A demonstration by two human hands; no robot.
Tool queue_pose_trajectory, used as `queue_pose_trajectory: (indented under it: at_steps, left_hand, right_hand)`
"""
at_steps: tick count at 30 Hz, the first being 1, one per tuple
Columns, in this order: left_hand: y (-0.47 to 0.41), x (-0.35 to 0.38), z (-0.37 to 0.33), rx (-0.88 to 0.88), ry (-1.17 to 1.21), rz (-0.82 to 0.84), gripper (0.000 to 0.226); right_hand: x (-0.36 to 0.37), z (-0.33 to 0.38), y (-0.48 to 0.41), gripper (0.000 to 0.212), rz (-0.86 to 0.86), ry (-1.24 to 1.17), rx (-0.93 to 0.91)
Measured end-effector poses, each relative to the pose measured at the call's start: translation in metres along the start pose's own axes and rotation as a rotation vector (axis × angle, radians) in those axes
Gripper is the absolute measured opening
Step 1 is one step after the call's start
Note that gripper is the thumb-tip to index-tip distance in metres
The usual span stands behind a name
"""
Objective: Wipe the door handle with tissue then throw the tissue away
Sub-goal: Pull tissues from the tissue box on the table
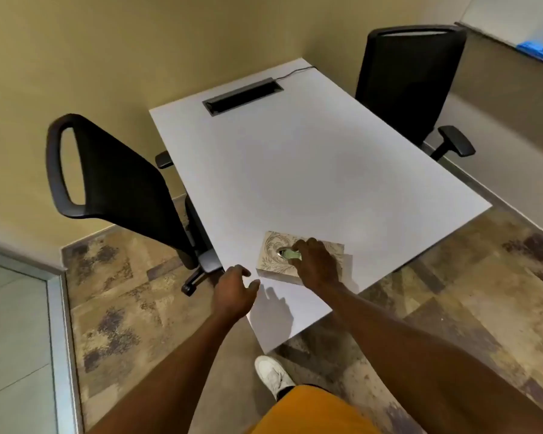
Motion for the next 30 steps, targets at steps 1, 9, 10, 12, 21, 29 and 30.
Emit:
queue_pose_trajectory:
  at_steps: [1, 9, 10, 12, 21, 29, 30]
  left_hand:
    - [-0.004, 0.007, -0.007, 0.051, -0.053, 0.036, 0.039]
    - [-0.012, 0.055, -0.039, 0.404, -0.500, 0.325, 0.087]
    - [-0.013, 0.059, -0.040, 0.430, -0.521, 0.345, 0.089]
    - [-0.014, 0.066, -0.041, 0.443, -0.537, 0.377, 0.089]
    - [-0.031, 0.083, -0.035, 0.428, -0.607, 0.365, 0.071]
    - [-0.032, 0.084, -0.030, 0.446, -0.614, 0.344, 0.069]
    - [-0.031, 0.084, -0.030, 0.446, -0.609, 0.342, 0.070]
  right_hand:
    - [-0.002, -0.008, -0.004, 0.032, 0.001, 0.005, 0.035]
    - [-0.004, -0.044, -0.015, 0.019, -0.043, 0.064, 0.183]
    - [-0.004, -0.044, -0.017, 0.020, -0.050, 0.078, 0.171]
    - [-0.004, -0.041, -0.021, 0.022, -0.066, 0.112, 0.130]
    - [0.009, -0.026, -0.046, 0.023, 0.032, 0.268, -0.041]
    - [0.015, -0.018, -0.051, 0.022, 0.043, 0.419, -0.084]
    - [0.015, -0.016, -0.052, 0.022, 0.046, 0.435, -0.104]
Point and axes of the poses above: each hand's wrist, its own y-axis away from the middle knuckle, its own x-axis out of the palm, z = x × y, the point moved 10 cm from there along -y, towards the middle knuckle, and after that the axes turned 6 degrees about x, right-handed, at the moved point
